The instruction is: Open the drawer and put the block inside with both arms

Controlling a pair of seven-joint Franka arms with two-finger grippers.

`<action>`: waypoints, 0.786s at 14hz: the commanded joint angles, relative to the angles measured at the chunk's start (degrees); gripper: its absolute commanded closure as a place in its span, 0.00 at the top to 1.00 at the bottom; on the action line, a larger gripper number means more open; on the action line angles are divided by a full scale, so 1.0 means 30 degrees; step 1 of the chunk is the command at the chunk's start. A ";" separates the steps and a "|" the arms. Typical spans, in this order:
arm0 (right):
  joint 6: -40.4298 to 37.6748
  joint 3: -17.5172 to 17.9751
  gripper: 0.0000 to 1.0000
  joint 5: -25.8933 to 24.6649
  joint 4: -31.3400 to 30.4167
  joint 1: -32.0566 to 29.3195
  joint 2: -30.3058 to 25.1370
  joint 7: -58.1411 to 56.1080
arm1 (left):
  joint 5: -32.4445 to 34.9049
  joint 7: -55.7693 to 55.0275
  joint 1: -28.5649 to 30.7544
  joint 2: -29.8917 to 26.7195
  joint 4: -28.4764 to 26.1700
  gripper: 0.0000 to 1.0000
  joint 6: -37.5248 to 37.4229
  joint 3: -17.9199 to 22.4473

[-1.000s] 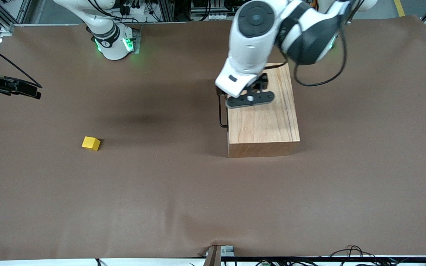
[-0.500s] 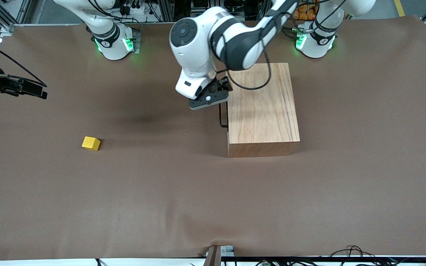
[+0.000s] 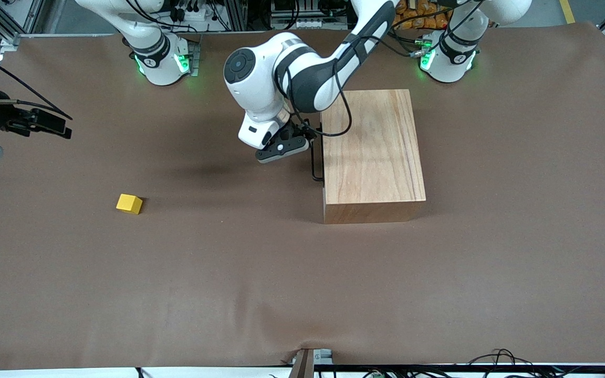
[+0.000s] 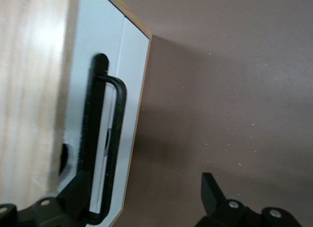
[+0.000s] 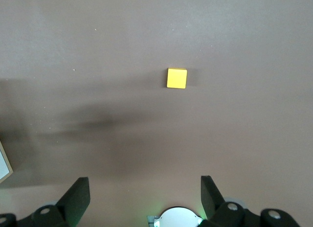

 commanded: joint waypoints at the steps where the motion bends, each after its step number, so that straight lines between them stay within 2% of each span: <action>1: 0.0024 0.0003 1.00 -0.0114 -0.0322 0.0708 -0.0109 0.0267 | 0.0972 0.0062 -0.0705 0.0610 0.0616 1.00 -0.0094 0.0404; 3: 0.0375 0.0032 1.00 -0.0844 -0.0879 0.1355 -0.0285 0.0761 | 0.1264 0.0412 -0.0706 0.0756 0.0557 1.00 -0.0647 0.0375; 6: 0.0200 0.0061 1.00 -0.0905 -0.0910 0.2087 -0.0315 0.2051 | 0.1530 0.1263 -0.0852 0.1166 0.0557 1.00 -0.1032 0.0346; 11: 0.0375 -0.0085 1.00 -0.0906 -0.0910 0.1827 -0.0373 0.0595 | 0.1530 0.2463 -0.0852 0.1342 0.0411 1.00 -0.1791 0.0316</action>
